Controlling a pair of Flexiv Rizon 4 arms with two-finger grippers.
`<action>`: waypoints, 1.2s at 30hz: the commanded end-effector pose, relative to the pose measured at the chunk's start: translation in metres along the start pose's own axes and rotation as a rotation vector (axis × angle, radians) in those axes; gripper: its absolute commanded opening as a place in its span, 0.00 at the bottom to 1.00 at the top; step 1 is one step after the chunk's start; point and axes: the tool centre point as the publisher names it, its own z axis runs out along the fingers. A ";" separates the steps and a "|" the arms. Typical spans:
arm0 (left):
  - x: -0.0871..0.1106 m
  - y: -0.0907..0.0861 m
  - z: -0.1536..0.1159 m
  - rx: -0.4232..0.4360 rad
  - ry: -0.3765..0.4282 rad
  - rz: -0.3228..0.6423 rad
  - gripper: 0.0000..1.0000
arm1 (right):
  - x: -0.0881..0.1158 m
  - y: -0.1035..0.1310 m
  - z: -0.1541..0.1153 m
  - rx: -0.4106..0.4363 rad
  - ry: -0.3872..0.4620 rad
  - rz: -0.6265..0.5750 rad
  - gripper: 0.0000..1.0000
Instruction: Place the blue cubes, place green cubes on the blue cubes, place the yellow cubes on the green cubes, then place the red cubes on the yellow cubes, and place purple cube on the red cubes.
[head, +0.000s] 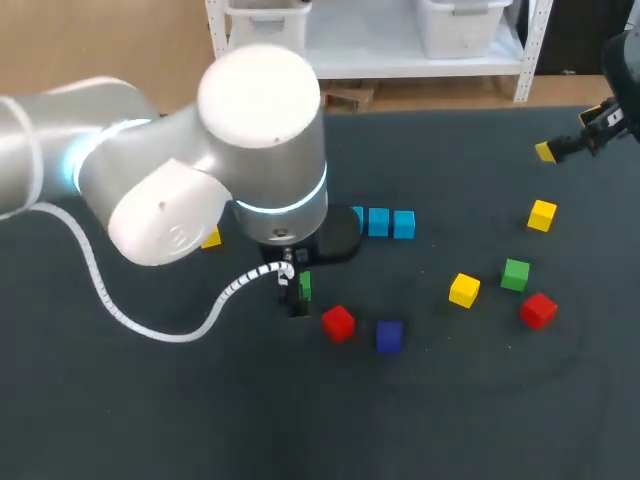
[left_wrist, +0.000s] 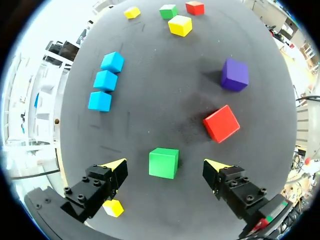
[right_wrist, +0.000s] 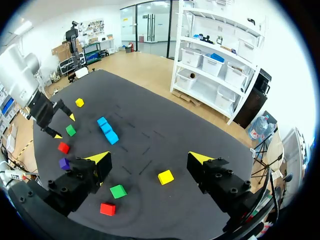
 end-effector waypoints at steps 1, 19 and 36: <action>0.002 0.008 0.004 0.053 -0.004 0.012 1.00 | 0.000 0.001 -0.001 0.003 0.000 0.001 1.00; -0.001 0.008 0.012 0.172 -0.004 0.085 1.00 | 0.000 0.001 -0.001 0.003 0.000 0.001 1.00; -0.001 0.013 0.008 0.185 0.019 0.075 0.00 | 0.000 0.001 -0.001 0.003 0.000 0.001 1.00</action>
